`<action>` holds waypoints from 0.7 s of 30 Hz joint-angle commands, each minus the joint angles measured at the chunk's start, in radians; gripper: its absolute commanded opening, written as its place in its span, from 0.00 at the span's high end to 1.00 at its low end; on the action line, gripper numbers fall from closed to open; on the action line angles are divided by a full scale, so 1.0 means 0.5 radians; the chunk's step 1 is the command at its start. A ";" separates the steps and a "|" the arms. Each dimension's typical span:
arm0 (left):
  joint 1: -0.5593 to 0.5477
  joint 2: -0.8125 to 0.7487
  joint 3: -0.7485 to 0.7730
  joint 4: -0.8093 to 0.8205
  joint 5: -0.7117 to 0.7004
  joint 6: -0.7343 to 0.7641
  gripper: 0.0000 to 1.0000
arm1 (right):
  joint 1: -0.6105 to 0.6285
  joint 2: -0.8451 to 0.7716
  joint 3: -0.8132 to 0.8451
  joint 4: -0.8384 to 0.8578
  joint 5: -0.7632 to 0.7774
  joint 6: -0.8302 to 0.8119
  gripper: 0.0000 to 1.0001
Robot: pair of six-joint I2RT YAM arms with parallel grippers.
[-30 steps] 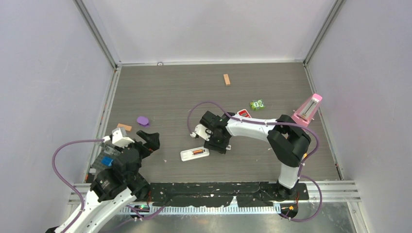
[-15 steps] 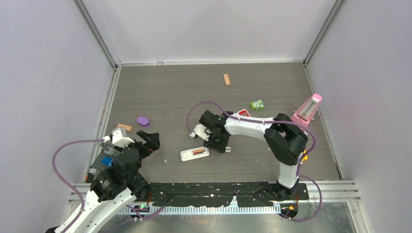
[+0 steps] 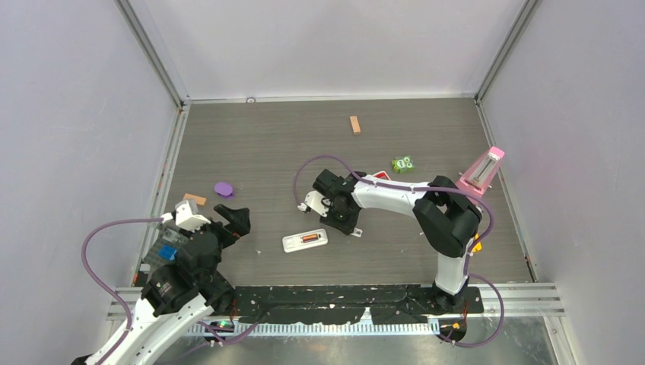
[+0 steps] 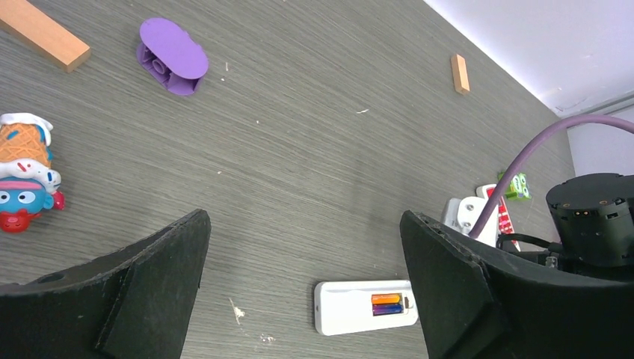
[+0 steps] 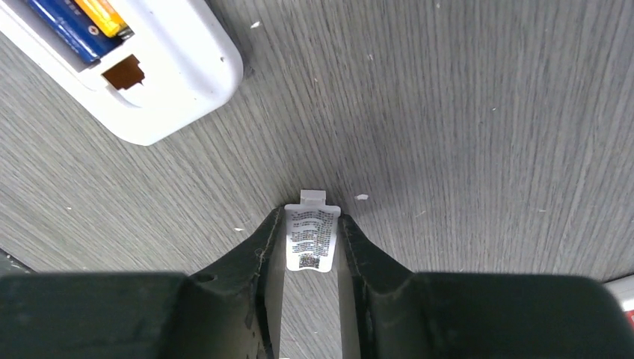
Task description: Load the batteries into the remote control
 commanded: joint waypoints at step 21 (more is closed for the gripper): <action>-0.003 0.516 -0.116 0.961 0.986 0.502 0.06 | -0.152 -0.965 -0.388 1.031 -0.012 1.969 0.84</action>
